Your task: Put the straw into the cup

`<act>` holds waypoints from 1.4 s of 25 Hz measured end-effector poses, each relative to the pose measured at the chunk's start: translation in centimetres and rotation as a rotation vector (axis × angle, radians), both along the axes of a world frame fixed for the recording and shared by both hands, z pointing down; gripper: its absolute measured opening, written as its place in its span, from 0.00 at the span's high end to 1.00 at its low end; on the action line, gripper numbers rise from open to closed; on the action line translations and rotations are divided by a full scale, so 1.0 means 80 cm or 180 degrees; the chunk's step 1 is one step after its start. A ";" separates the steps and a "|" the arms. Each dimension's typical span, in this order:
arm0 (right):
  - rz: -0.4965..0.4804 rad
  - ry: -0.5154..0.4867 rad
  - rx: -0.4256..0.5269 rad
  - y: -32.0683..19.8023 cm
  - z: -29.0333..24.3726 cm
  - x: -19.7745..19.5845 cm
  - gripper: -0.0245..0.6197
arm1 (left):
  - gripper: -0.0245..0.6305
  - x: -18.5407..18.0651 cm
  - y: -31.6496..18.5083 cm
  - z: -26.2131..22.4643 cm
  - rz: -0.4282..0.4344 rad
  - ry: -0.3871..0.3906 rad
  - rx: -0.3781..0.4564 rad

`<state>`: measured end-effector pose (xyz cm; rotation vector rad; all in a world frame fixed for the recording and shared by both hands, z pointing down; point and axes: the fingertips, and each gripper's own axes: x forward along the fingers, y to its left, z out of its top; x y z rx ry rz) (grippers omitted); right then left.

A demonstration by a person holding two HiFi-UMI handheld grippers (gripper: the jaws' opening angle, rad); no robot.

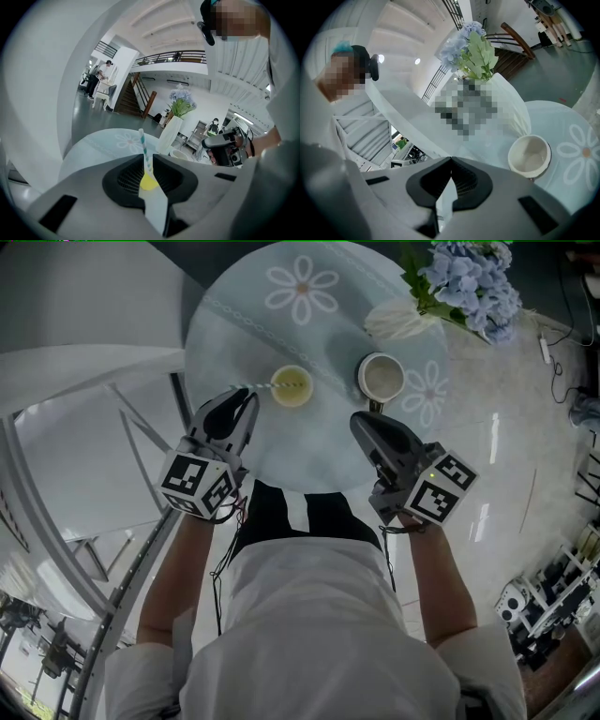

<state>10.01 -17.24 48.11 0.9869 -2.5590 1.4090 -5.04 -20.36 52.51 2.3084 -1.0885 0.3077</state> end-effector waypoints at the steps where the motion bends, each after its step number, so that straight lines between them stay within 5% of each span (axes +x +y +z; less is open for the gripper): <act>1: 0.0004 0.0001 0.0011 0.000 -0.002 -0.001 0.93 | 0.90 -0.001 0.002 -0.003 0.0003 0.0000 0.0009; 35: 0.0119 0.0010 0.0702 0.019 -0.141 -0.028 0.93 | 0.90 0.002 0.051 -0.190 0.0325 0.0150 0.0767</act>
